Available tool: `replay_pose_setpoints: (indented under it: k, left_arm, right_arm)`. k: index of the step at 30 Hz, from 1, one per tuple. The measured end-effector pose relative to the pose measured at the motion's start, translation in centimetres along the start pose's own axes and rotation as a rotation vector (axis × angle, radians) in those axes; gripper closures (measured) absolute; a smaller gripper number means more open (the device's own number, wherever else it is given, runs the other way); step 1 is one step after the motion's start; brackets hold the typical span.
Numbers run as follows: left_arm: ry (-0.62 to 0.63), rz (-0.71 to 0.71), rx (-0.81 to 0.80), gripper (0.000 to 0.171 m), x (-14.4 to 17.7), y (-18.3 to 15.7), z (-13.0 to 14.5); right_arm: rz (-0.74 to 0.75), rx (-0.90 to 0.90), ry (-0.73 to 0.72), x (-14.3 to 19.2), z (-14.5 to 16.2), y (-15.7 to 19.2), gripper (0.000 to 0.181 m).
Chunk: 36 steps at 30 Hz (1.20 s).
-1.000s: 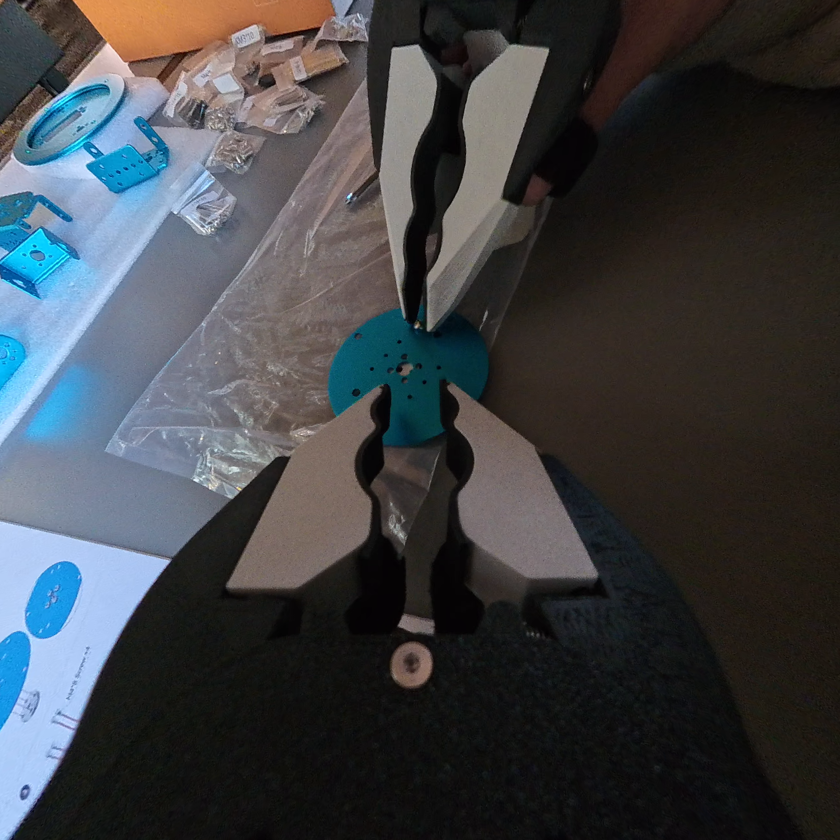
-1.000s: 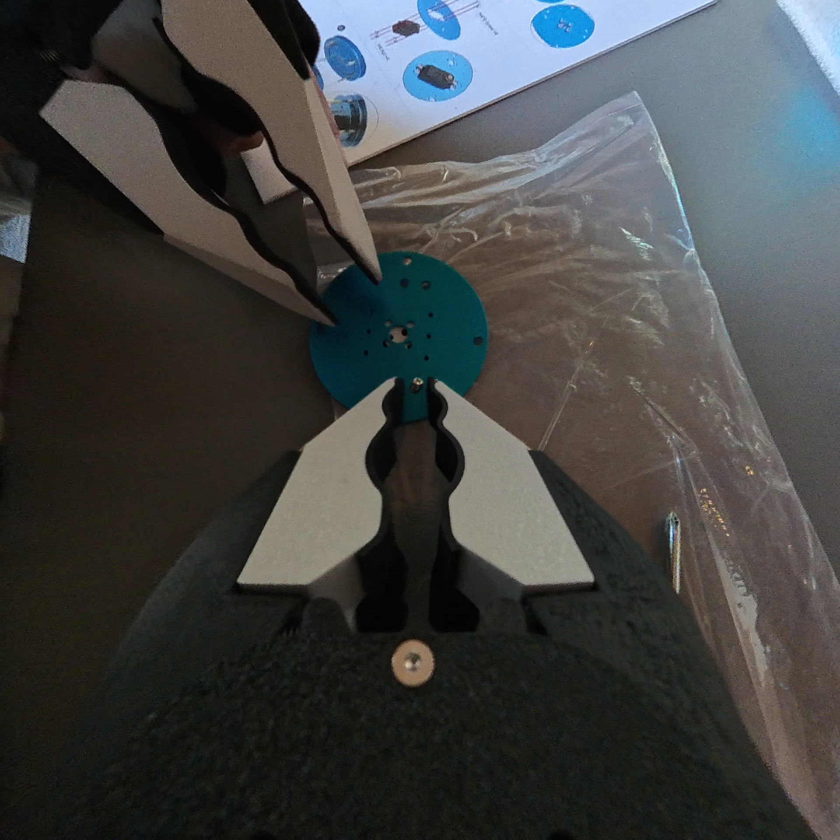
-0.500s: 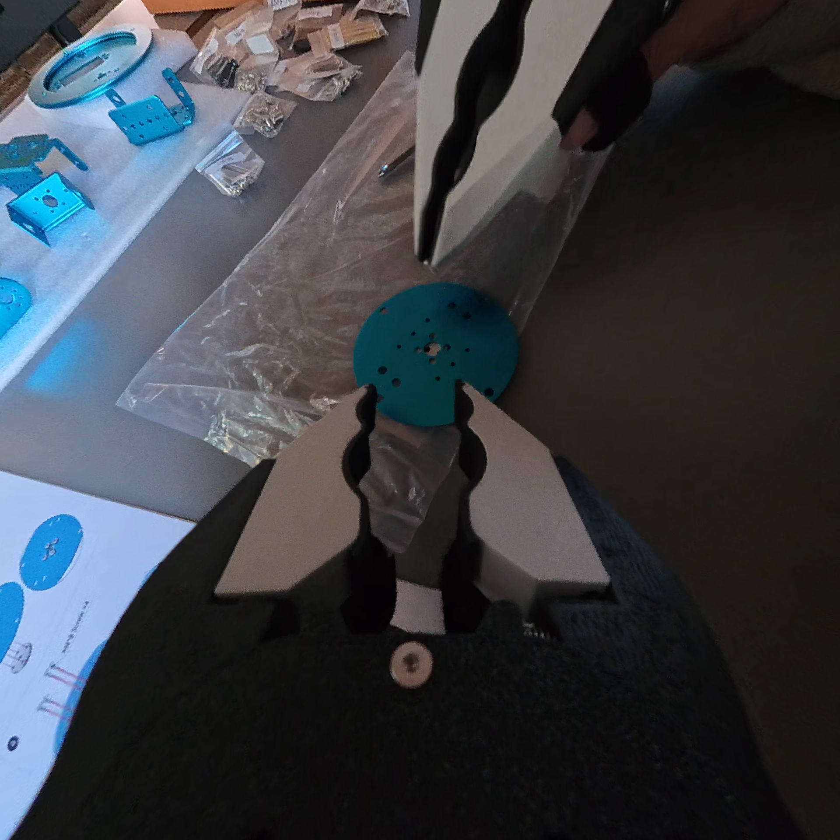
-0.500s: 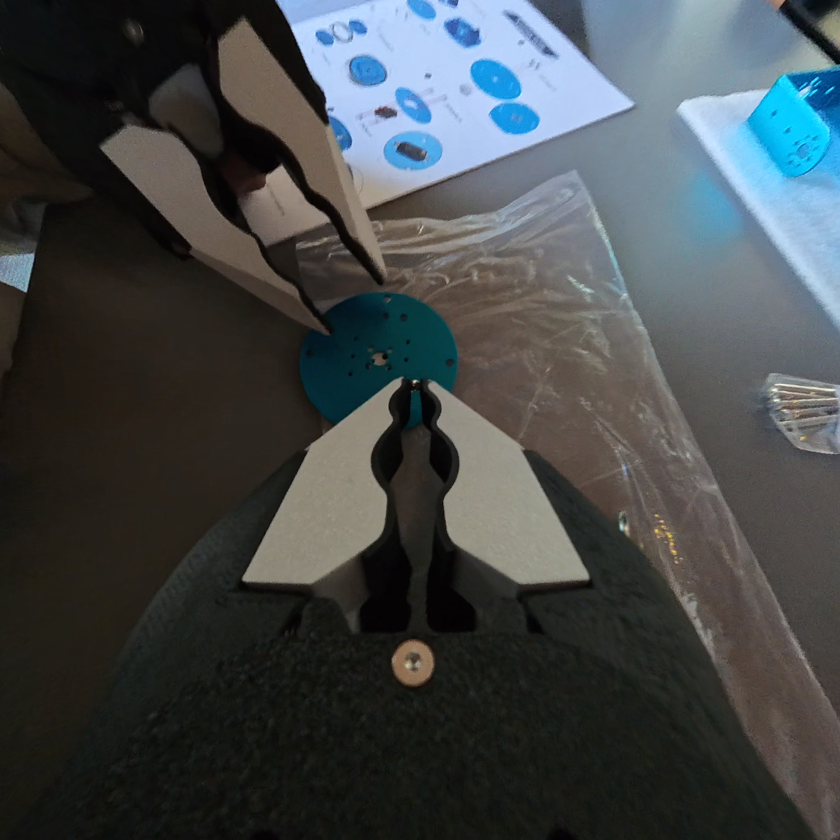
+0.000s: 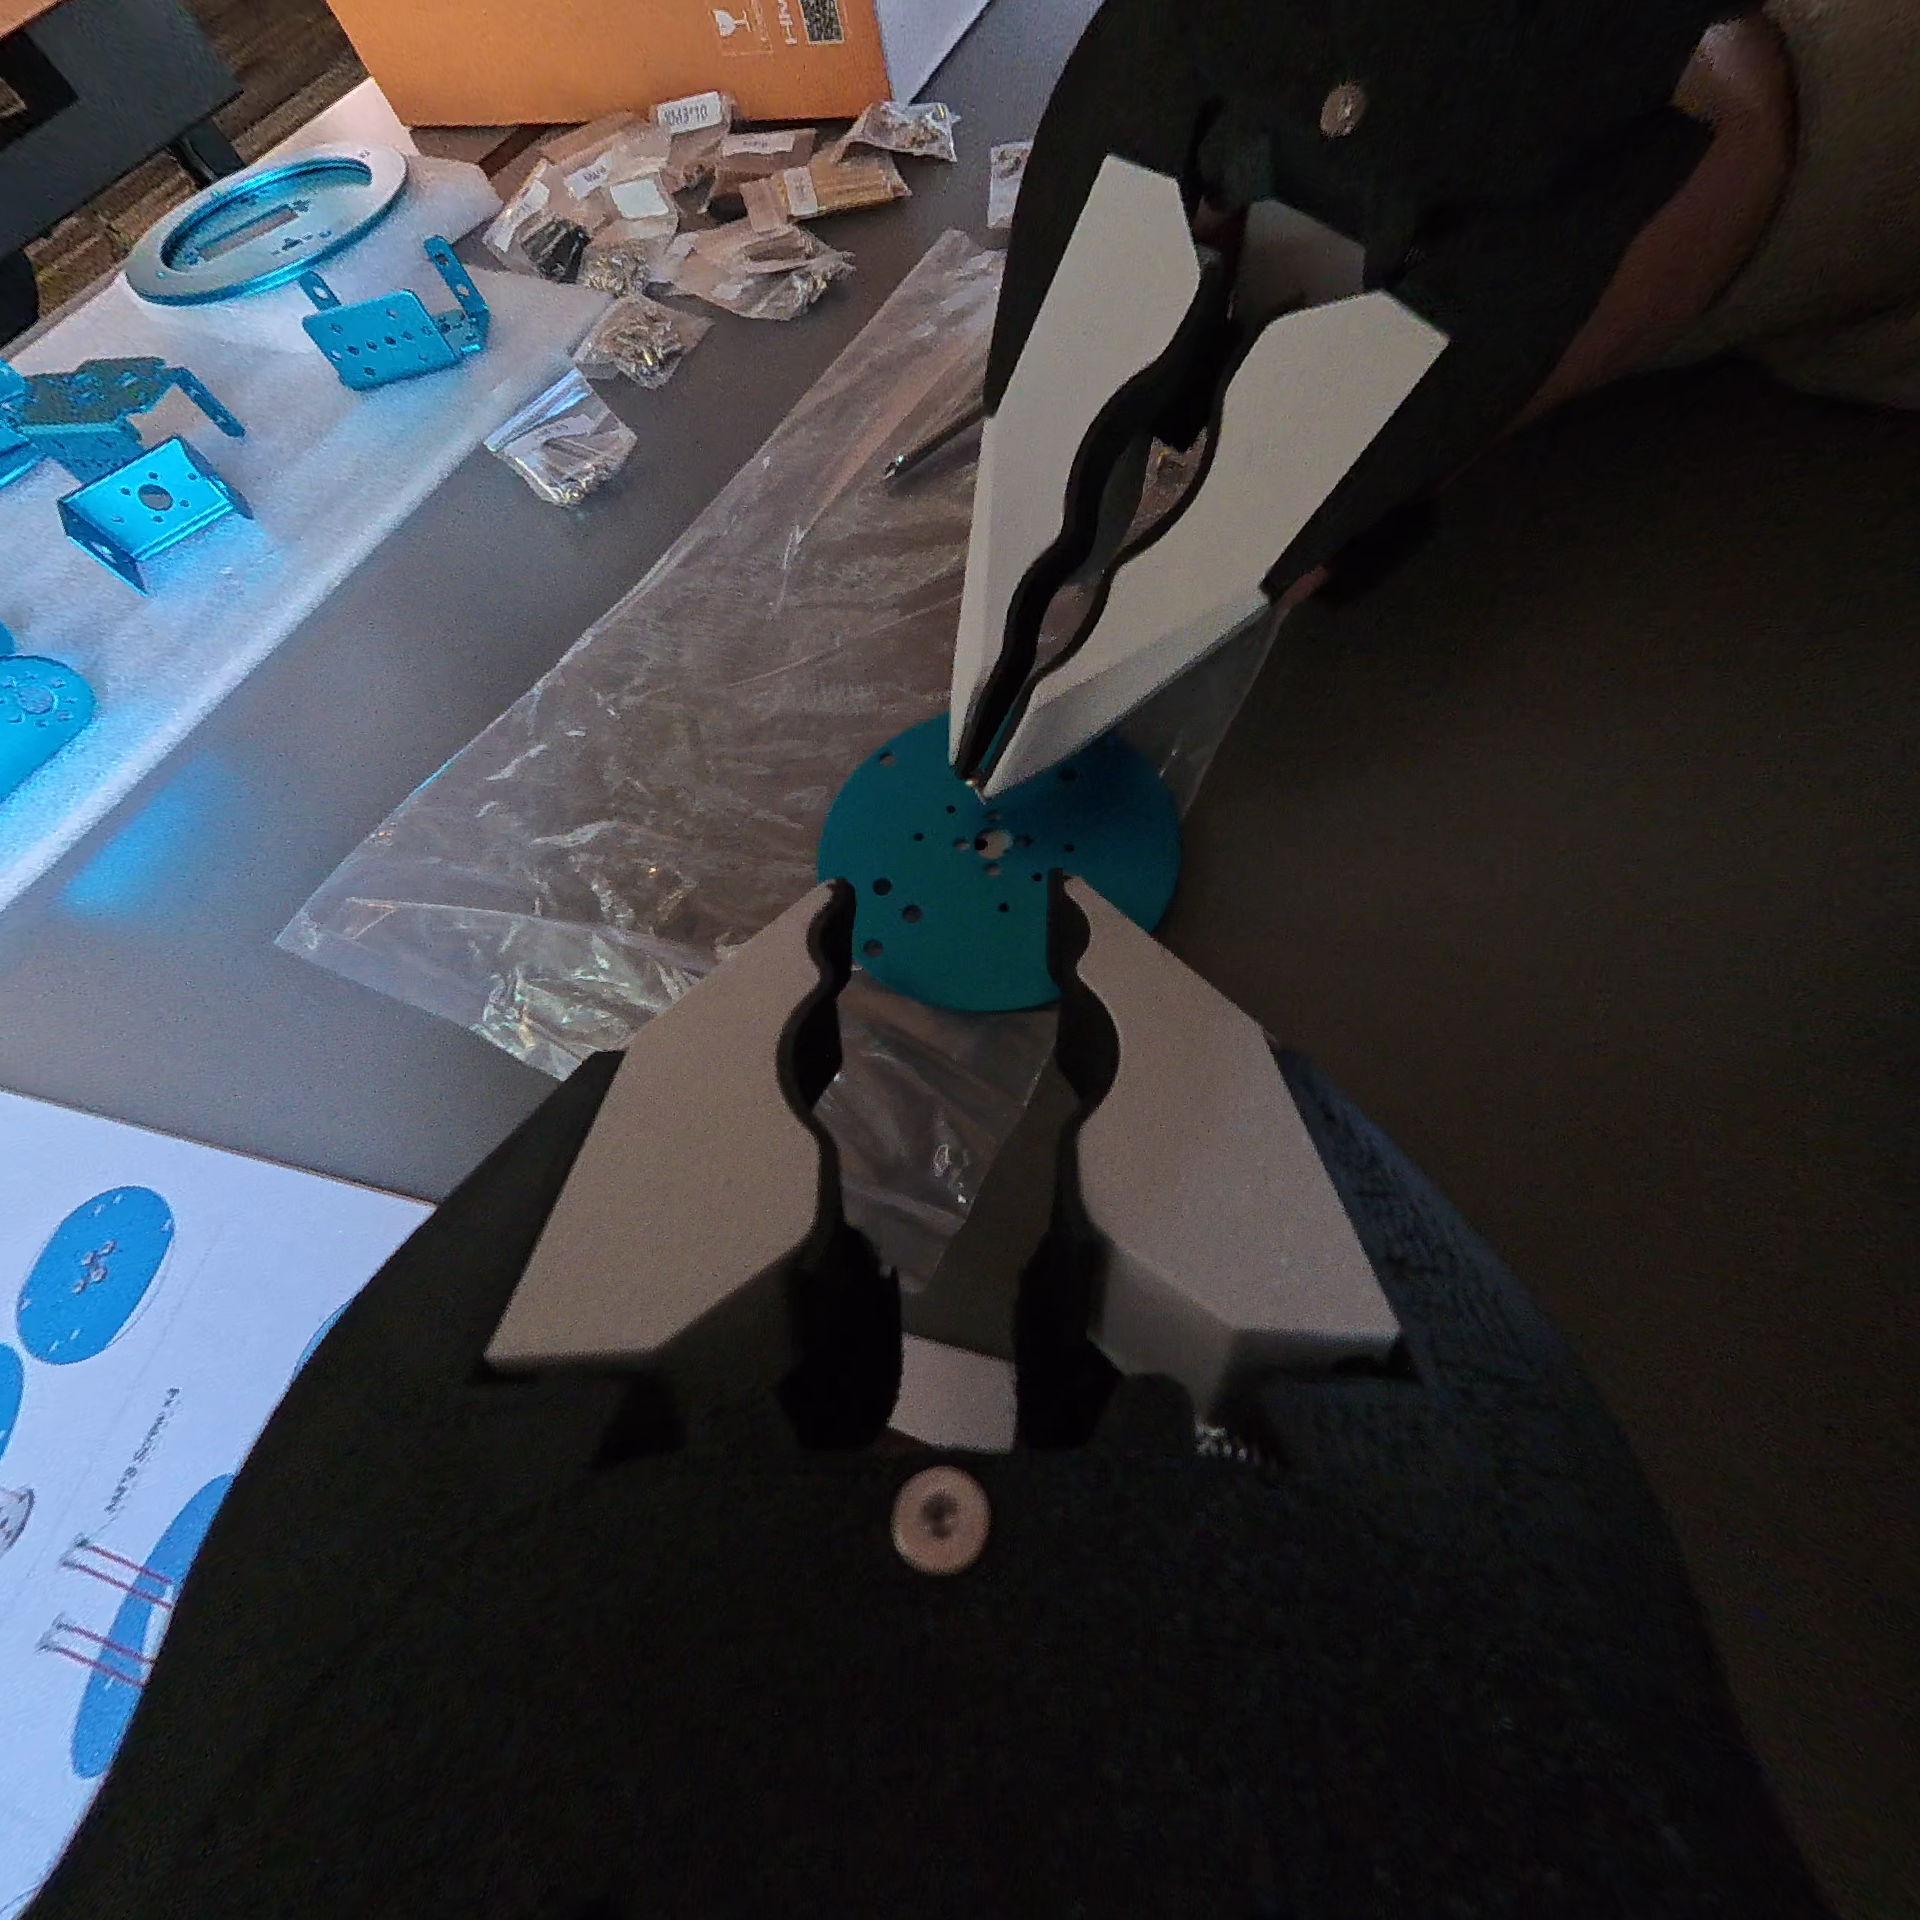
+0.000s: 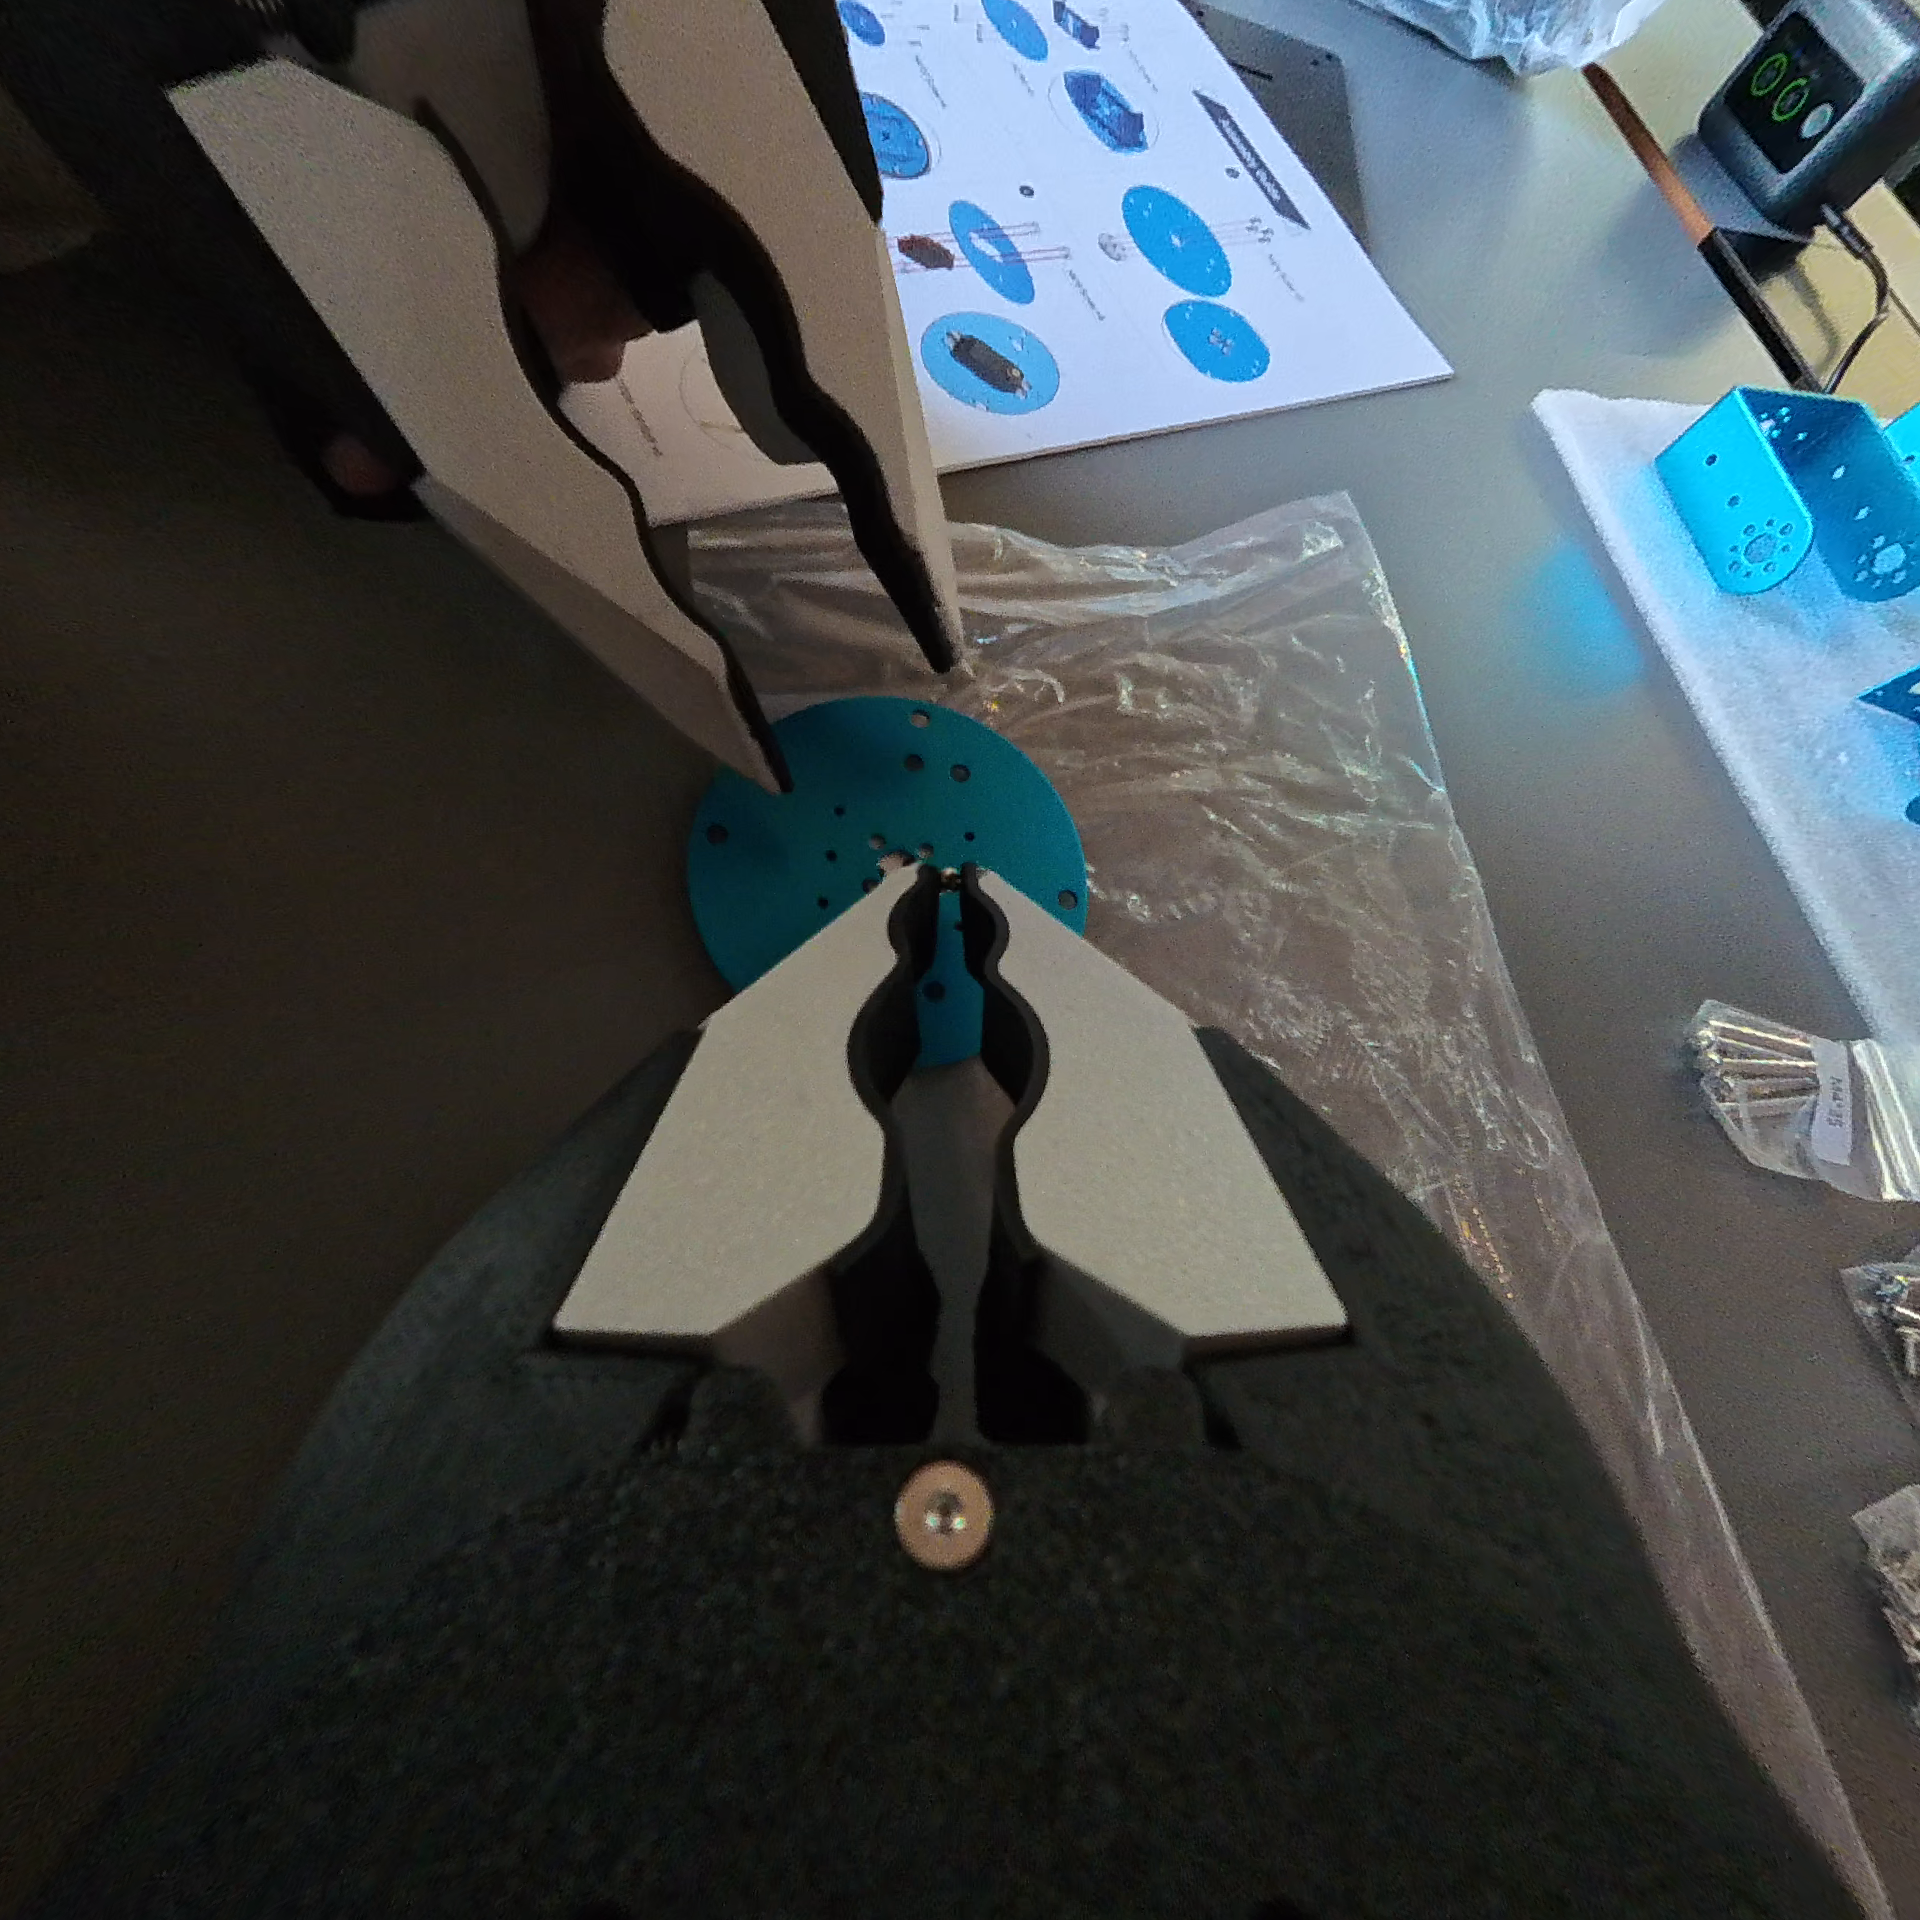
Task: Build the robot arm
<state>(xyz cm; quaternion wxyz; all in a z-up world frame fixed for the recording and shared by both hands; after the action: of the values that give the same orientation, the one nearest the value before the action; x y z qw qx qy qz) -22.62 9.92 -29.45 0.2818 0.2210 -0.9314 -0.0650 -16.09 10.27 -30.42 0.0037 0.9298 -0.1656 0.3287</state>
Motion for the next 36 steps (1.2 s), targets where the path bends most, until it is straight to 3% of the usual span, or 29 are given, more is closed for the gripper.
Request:
replay_pose_setpoints:
  k: [15,36]
  left_arm:
    - [0.010,-0.003,-0.032,0.134,-0.23,-0.22,0.12]
    - [0.023,-0.011,-0.022,0.134,-0.32,-0.01,0.28]
  right_arm:
    - [0.009,0.053,0.069,-0.55,0.13,0.38,0.178]
    - [-0.074,-0.024,0.020,0.27,-0.24,0.62,0.181]
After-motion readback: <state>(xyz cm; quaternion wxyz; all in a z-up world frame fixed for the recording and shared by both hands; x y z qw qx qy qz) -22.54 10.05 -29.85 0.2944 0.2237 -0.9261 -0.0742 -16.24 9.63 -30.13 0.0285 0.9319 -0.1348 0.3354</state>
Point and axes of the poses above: each gripper's, where its closed fingertips meet, x back along the fingers, z out of its underside, y = z × x across the jaws, the point moved 3 cm from there along x, back along the fingers, and after that the axes turned 10 degrees about -z, right-handed, at the moved point
